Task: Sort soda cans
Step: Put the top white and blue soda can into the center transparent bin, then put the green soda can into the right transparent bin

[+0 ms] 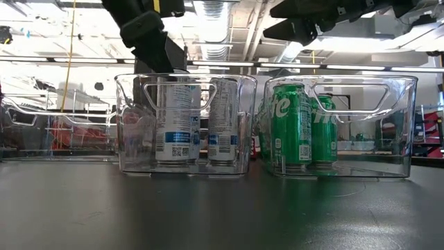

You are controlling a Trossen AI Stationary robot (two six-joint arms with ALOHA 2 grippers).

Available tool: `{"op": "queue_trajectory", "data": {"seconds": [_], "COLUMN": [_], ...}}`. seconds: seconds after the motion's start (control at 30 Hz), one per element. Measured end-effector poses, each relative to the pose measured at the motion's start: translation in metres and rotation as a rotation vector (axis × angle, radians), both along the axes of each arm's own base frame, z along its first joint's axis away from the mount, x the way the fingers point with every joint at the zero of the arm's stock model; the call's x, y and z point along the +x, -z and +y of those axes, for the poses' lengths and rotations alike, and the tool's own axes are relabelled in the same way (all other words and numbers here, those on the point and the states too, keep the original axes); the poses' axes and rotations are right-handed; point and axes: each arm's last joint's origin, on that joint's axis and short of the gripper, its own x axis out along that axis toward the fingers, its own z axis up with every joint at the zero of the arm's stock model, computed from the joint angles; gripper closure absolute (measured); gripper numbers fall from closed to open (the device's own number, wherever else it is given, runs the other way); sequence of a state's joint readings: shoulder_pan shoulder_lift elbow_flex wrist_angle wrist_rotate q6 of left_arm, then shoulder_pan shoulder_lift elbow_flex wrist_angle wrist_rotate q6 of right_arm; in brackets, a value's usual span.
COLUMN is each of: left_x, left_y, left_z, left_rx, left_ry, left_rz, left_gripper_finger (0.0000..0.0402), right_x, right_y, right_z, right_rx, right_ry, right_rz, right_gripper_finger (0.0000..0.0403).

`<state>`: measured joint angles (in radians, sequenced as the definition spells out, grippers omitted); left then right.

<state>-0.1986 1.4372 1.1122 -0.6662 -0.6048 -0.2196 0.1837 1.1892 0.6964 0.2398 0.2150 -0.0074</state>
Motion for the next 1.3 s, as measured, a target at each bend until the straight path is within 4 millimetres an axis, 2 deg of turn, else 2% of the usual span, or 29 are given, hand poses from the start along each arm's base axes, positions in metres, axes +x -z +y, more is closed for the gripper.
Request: {"op": "queue_trajectory", "data": {"seconds": [0.5,0.8,1.07,1.3], "left_x": [0.003,-0.002,-0.03,-0.065], "left_y": [-0.018,-0.04,-0.066,-0.082], "left_z": [-0.004,-0.011,-0.001,0.033], "left_rx": [0.015,0.036,0.166,0.256], "left_ry": [0.033,0.075,-0.007,-0.369], "left_rz": [-0.025,0.01,-0.036,-0.204], "left_gripper_finger": [0.0085,0.0085,0.0085,0.0085], "right_x": [0.0,-0.001,-0.001,-0.001], "right_y": [0.002,0.002,0.002,0.002], "right_z": [0.0,0.0,0.0,0.0], "right_rx": [-0.003,-0.004,-0.005,-0.005], "right_ry": [0.0,0.0,0.0,0.0], "right_rz": [0.018,0.023,0.026,0.026], "right_gripper_finger": [0.0072,0.0072,0.0072,0.0072]}}
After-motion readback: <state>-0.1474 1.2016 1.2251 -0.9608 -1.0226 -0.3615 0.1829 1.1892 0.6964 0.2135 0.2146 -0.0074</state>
